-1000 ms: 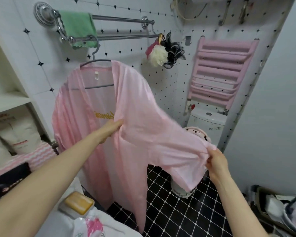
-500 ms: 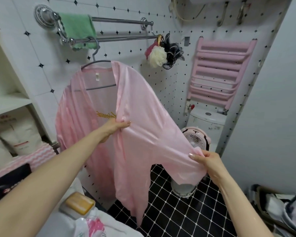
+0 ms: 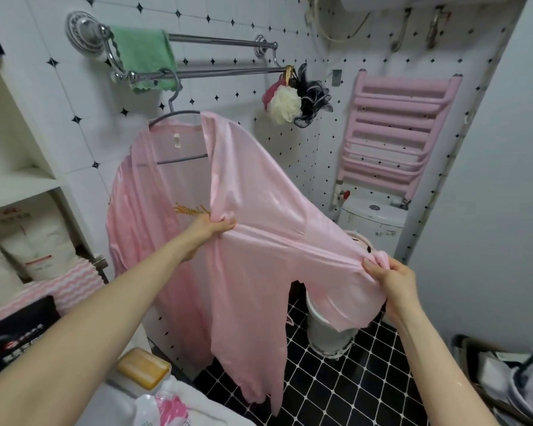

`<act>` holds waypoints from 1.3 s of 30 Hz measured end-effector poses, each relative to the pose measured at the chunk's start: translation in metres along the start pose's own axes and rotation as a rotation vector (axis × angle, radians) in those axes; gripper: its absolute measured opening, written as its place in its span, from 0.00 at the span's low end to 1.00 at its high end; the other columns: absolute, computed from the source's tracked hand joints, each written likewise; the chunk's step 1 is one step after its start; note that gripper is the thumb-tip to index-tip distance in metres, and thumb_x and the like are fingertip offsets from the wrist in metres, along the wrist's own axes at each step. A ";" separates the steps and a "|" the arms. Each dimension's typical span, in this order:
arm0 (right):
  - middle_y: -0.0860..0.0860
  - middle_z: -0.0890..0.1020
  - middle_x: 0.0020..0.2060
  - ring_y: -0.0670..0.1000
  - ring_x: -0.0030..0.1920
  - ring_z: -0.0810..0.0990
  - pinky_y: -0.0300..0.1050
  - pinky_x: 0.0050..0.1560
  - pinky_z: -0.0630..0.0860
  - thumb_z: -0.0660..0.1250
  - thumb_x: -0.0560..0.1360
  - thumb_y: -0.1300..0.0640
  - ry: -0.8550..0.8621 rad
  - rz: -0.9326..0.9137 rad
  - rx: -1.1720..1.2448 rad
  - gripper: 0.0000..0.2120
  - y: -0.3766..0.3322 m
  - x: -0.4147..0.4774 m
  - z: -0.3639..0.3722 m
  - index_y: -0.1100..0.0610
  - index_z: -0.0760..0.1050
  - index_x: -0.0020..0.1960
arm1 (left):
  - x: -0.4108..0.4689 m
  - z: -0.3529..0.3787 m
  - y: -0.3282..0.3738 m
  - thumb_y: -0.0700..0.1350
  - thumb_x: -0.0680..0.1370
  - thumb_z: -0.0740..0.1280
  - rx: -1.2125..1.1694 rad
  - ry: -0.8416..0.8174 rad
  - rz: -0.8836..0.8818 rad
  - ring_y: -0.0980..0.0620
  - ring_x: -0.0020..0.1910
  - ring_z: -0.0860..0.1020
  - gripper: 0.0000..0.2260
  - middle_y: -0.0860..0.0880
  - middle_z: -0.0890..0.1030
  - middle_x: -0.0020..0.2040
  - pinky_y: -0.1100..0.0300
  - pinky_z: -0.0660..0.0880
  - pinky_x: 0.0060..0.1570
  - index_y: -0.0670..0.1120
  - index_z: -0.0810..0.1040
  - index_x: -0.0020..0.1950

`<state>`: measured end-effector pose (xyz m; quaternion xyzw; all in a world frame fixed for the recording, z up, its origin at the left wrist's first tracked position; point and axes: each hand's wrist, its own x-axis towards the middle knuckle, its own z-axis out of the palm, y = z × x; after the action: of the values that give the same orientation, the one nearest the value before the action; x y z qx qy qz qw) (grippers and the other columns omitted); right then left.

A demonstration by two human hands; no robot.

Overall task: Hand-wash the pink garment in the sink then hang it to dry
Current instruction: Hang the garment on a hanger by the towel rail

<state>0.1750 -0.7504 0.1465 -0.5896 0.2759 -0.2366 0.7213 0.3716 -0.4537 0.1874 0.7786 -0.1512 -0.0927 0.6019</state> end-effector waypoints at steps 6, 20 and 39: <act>0.54 0.83 0.49 0.58 0.49 0.80 0.53 0.48 0.77 0.73 0.67 0.64 -0.157 0.014 -0.004 0.19 0.011 0.004 -0.018 0.54 0.79 0.57 | 0.001 -0.031 -0.010 0.48 0.77 0.67 -0.061 0.049 -0.160 0.52 0.42 0.77 0.05 0.50 0.80 0.44 0.58 0.72 0.44 0.49 0.77 0.50; 0.55 0.83 0.46 0.58 0.48 0.79 0.54 0.53 0.75 0.64 0.77 0.62 -0.196 0.038 -0.360 0.08 0.034 0.001 -0.016 0.53 0.81 0.48 | -0.005 -0.051 -0.025 0.40 0.75 0.70 0.527 0.171 -0.097 0.50 0.40 0.78 0.08 0.49 0.80 0.40 0.61 0.70 0.38 0.41 0.76 0.51; 0.54 0.79 0.52 0.57 0.56 0.75 0.60 0.62 0.72 0.65 0.77 0.55 0.114 0.072 -0.279 0.14 0.054 -0.001 -0.006 0.58 0.77 0.61 | -0.021 -0.046 -0.066 0.42 0.80 0.63 0.392 -0.033 -0.184 0.49 0.50 0.75 0.10 0.47 0.76 0.51 0.57 0.73 0.45 0.44 0.71 0.60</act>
<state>0.1710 -0.7436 0.0929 -0.6594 0.3676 -0.2032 0.6235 0.3749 -0.3891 0.1346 0.8896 -0.1043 -0.1289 0.4256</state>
